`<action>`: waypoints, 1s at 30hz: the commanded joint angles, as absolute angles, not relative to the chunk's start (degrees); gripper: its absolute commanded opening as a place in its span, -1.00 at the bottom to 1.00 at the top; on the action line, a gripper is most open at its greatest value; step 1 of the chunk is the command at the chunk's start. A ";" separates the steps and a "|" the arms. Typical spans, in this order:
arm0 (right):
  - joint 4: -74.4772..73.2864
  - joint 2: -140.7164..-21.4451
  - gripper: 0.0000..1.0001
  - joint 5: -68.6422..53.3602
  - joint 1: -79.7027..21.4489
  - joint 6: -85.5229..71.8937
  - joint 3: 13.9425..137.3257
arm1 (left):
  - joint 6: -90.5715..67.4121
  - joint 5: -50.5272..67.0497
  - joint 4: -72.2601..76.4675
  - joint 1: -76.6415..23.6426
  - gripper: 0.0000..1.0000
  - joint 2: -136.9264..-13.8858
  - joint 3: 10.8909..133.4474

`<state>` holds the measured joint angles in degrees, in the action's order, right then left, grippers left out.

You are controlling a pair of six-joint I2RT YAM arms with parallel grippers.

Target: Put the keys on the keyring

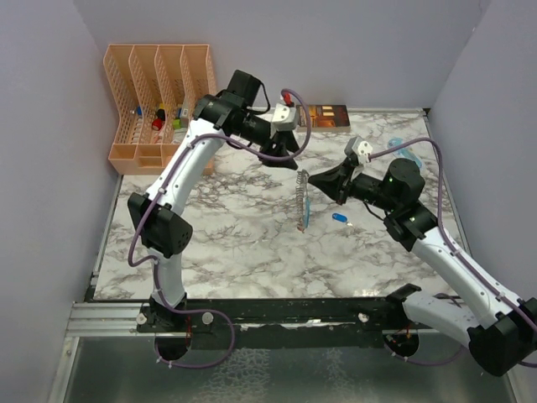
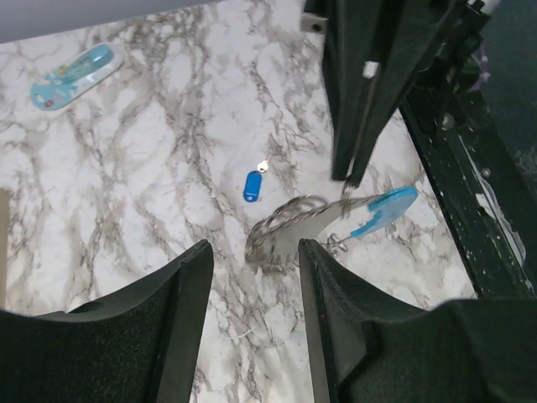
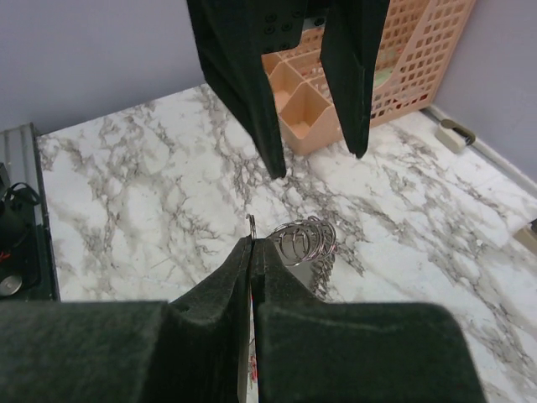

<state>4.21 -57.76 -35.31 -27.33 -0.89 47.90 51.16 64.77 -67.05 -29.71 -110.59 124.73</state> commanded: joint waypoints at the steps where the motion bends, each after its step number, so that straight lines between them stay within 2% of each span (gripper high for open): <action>1: 11.22 -54.08 -0.98 -30.68 -27.60 -2.45 46.85 | 42.61 71.12 -59.06 -25.69 -0.03 -107.97 123.38; 14: 12.41 -55.41 -0.98 -30.42 -27.60 -3.68 47.78 | 37.26 76.83 -53.13 -28.65 -0.04 -107.48 115.97; 30: 10.77 -56.40 -0.98 -30.53 -27.60 -3.78 47.84 | 36.90 80.43 -53.08 -30.41 -0.13 -108.27 116.26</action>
